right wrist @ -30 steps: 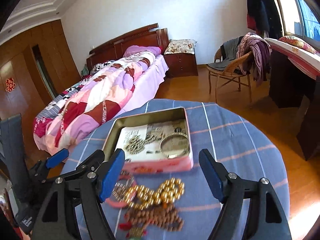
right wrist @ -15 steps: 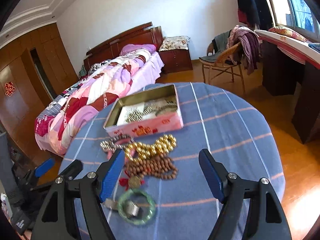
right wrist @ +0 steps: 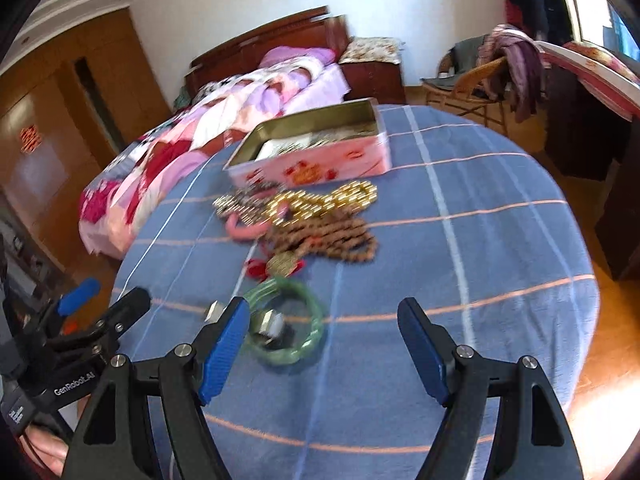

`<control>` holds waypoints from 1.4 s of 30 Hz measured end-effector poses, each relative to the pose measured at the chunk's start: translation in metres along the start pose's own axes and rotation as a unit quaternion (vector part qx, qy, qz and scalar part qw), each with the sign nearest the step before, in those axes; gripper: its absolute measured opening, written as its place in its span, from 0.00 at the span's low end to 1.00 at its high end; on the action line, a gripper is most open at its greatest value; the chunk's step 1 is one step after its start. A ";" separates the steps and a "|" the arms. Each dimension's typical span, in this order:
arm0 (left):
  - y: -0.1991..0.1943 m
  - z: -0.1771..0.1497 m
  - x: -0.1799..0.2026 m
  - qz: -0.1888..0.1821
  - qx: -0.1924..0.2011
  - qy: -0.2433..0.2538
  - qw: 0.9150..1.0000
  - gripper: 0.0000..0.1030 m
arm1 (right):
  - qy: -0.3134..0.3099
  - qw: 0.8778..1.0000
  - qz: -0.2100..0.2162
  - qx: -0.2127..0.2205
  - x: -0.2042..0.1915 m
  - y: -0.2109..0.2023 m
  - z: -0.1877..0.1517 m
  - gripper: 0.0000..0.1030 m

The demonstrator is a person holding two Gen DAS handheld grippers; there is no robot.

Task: Organize jewelry
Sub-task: 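Grasp the green jade bracelet with the right tool, then grasp the silver mesh-band watch with the left tool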

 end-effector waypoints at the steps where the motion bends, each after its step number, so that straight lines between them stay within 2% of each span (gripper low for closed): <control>1: -0.001 -0.001 0.000 -0.001 0.002 0.005 1.000 1.00 | -0.006 1.000 0.006 -0.008 -0.005 0.003 -0.002 0.74; 3: -0.003 -0.003 -0.001 0.004 0.003 0.011 1.000 1.00 | -0.016 0.999 0.017 -0.028 -0.016 0.013 -0.007 0.74; 10: -0.006 -0.005 -0.008 0.006 0.003 0.009 1.000 1.00 | -0.038 0.996 -0.005 -0.081 -0.027 0.052 -0.015 0.75; 16: -0.007 -0.006 -0.010 0.006 0.005 0.014 1.000 1.00 | -0.061 0.995 -0.014 -0.078 -0.030 0.053 -0.018 0.72; 18: -0.006 -0.007 -0.008 0.001 0.003 0.016 1.000 1.00 | -0.070 0.995 -0.018 -0.074 -0.031 0.051 -0.018 0.53; 20: -0.006 -0.007 -0.006 0.000 0.002 0.020 1.000 1.00 | -0.054 0.995 0.010 -0.081 -0.032 0.049 -0.018 0.41; 25: -0.007 -0.008 -0.001 0.000 0.001 0.030 1.000 1.00 | -0.037 0.997 0.023 -0.070 -0.026 0.037 -0.014 0.27; 27: -0.007 -0.008 0.000 -0.002 0.000 0.033 0.999 1.00 | -0.031 0.997 0.028 -0.059 -0.023 0.028 -0.010 0.14; 33: -0.002 -0.009 0.013 -0.030 -0.014 0.038 0.999 1.00 | -0.013 0.999 0.026 -0.025 -0.010 0.002 0.005 0.14; 38: 0.005 -0.009 0.044 -0.084 -0.028 0.071 0.994 0.99 | -0.005 1.000 0.023 -0.012 -0.003 -0.010 0.009 0.14; 42: 0.022 -0.009 0.062 -0.097 -0.053 0.082 0.990 0.97 | -0.001 1.000 0.021 -0.012 -0.001 -0.011 0.008 0.14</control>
Point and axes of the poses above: each gripper's, at about its wrist camera, not at the fingertips, and y roughly the way its jaws point, x to its right, z to its top, the point moved 9 cm from there along y, roughly the way its jaws point, and after that the axes turned 1 degree about -x, right-handed, at the moved point
